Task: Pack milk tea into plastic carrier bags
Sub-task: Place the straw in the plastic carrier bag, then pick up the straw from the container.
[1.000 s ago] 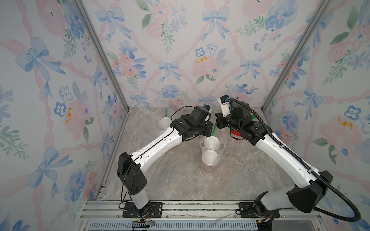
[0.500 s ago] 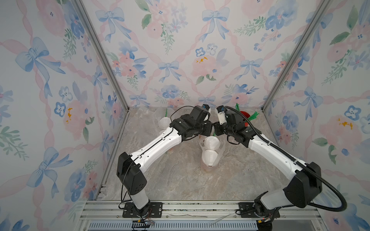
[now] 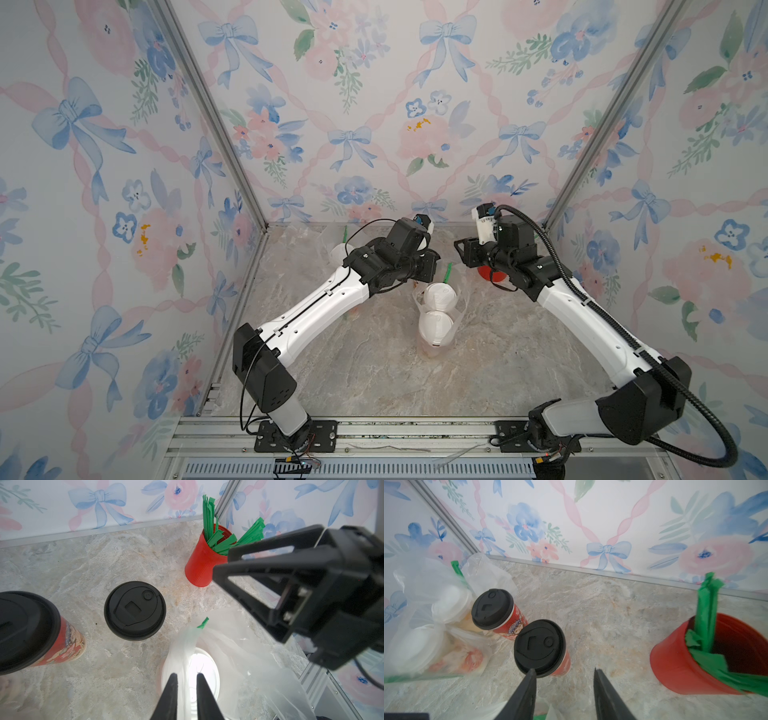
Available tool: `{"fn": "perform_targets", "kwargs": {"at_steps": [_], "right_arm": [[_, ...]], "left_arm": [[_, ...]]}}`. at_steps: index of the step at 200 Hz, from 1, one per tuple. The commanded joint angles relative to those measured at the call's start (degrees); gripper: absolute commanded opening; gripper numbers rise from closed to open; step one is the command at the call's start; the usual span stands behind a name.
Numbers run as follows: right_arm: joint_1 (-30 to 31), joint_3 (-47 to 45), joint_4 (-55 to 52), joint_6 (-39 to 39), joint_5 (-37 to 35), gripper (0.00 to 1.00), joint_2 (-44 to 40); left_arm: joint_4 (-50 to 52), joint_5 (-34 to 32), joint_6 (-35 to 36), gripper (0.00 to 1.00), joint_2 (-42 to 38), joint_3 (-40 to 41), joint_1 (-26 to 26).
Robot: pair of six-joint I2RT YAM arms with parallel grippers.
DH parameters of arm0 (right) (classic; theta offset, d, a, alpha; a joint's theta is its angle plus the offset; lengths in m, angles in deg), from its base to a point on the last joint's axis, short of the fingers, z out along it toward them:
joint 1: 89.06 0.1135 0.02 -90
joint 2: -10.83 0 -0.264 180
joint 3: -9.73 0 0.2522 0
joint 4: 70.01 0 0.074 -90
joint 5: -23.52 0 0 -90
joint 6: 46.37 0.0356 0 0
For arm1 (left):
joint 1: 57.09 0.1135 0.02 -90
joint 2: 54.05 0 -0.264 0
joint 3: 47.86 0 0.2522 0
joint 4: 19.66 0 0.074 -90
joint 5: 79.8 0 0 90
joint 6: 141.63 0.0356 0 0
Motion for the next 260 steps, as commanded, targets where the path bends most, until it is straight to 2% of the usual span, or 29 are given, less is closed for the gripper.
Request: {"fn": "perform_targets", "kwargs": {"at_steps": [1, 60, 84, 121, 211, 223, 246, 260], "right_arm": [[-3.8, 2.6, -4.0, 0.5, 1.5, 0.47, -1.4], [-18.5, 4.8, -11.2, 1.5, -2.6, 0.46, 2.9], [-23.0, 3.4, -8.6, 4.8, -0.2, 0.45, 4.5], [-24.5, 5.8, -6.7, 5.5, 1.2, 0.44, 9.9], [-25.1, 12.2, -5.6, 5.5, 3.8, 0.26, 19.7], [-25.0, 12.5, -6.1, 5.5, 3.5, 0.29, 19.5], [-24.0, 12.4, -8.7, 5.5, 0.9, 0.44, 17.5], [-23.0, 10.9, -9.3, 5.1, -1.1, 0.49, 15.1]], "left_arm": [[-0.4, 1.1, 0.0, 0.21, -3.1, 1.7, 0.4], [-0.4, 1.2, -0.4, 0.23, -5.4, 4.8, 0.6], [-0.4, 1.2, -0.6, 0.24, -5.4, 4.9, 0.7], [-0.5, 1.3, -0.7, 0.24, -5.3, 4.7, 0.7], [-0.5, 1.5, -1.3, 0.24, -5.4, 4.4, 1.5], [-0.4, 1.5, -1.3, 0.24, -5.7, 4.5, 1.5], [-0.4, 1.4, -1.4, 0.24, -5.8, 4.7, 1.8], [-0.5, 1.6, -1.5, 0.24, -5.7, 4.8, 1.9]]}}
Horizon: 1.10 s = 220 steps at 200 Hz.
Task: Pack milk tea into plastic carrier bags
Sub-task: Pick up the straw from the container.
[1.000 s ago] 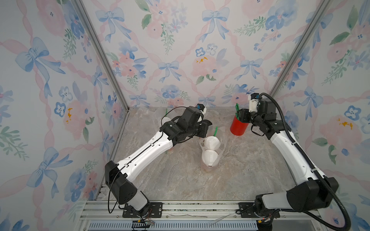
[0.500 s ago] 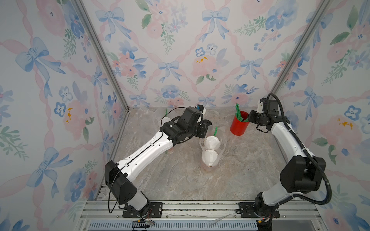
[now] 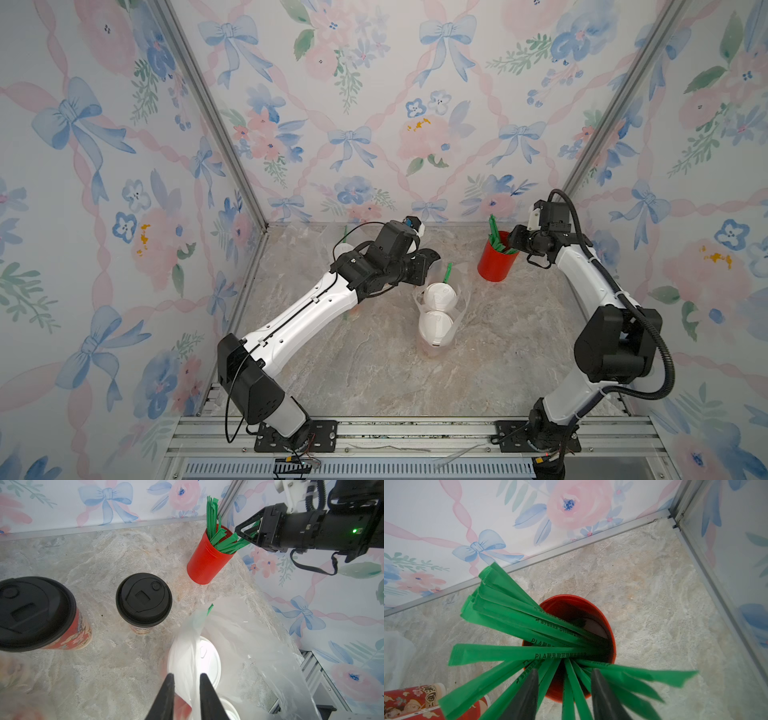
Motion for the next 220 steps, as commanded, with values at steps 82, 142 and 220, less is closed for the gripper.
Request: {"fn": "perform_targets", "kwargs": {"at_steps": [82, 142, 220], "right_arm": [[4.7, -2.6, -4.7, 0.0, -7.9, 0.48, -11.4], [3.2, -0.6, -4.9, 1.6, -6.9, 0.44, -6.7], [2.5, 1.5, -4.6, 1.6, -4.6, 0.43, -6.9]], "left_arm": [[-0.5, 1.1, -0.6, 0.24, -1.2, 0.6, 0.9], [-0.5, 0.8, -0.7, 0.24, -1.6, 1.1, 0.9], [-0.5, 0.5, -0.8, 0.24, -2.0, 1.4, 1.0]]}}
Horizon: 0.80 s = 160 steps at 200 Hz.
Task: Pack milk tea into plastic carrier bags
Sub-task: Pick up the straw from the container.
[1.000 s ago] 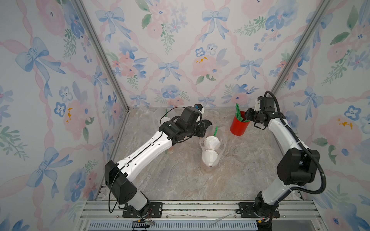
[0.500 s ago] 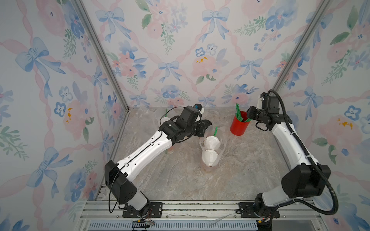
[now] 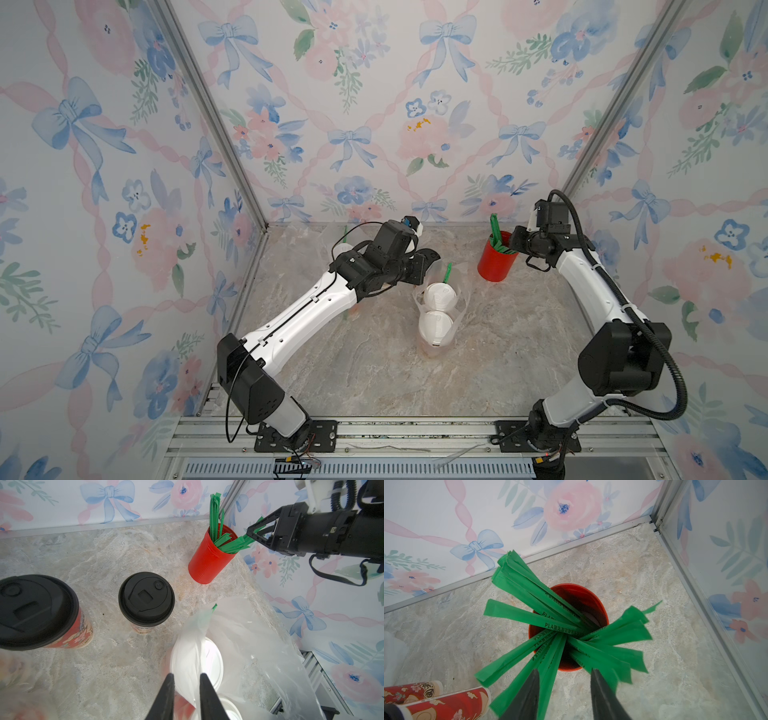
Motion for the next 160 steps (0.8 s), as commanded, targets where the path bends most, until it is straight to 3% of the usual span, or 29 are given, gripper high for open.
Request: {"fn": "perform_targets", "kwargs": {"at_steps": [1, 50, 98, 160], "right_arm": [[-0.3, 2.6, -1.1, 0.3, 1.2, 0.43, -1.9], [-0.8, 0.2, -1.2, 1.6, -1.4, 0.44, -6.3], [-3.9, 0.0, -1.6, 3.3, 0.7, 0.43, -2.7], [-5.0, 2.0, -0.1, 2.4, 5.9, 0.34, 2.1]], "left_arm": [[-0.6, -0.1, -0.9, 0.24, -2.0, 1.0, 0.4], [-0.6, 0.2, -0.9, 0.24, -1.5, 0.9, 0.4], [-0.6, 0.5, -0.7, 0.23, -1.3, 0.9, 0.4], [-0.6, 0.6, -1.1, 0.23, -1.6, 0.9, 0.4]]}}
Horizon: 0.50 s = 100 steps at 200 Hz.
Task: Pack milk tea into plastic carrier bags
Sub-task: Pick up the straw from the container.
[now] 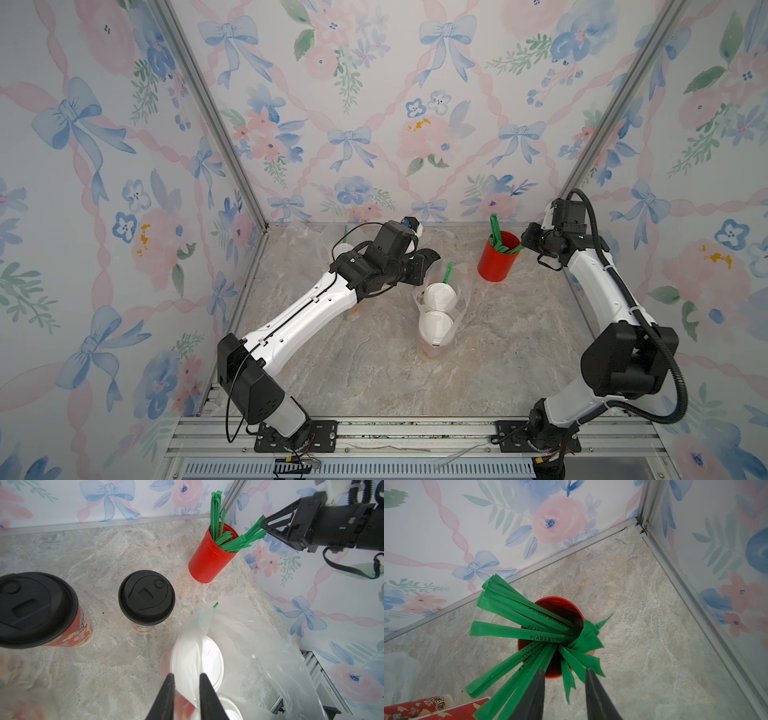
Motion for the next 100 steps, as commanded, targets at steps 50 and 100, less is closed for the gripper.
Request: {"fn": "perform_targets", "kwargs": {"at_steps": [50, 100], "right_arm": [[-0.3, 4.1, 0.2, -1.3, 4.4, 0.25, 6.2], [0.5, 6.1, -0.1, -2.4, 2.5, 0.16, 8.9]], "left_arm": [[-0.6, 0.6, -1.0, 0.22, -1.5, 0.6, 0.5], [-0.6, 0.7, -1.2, 0.22, -2.3, 0.7, 0.5]]}}
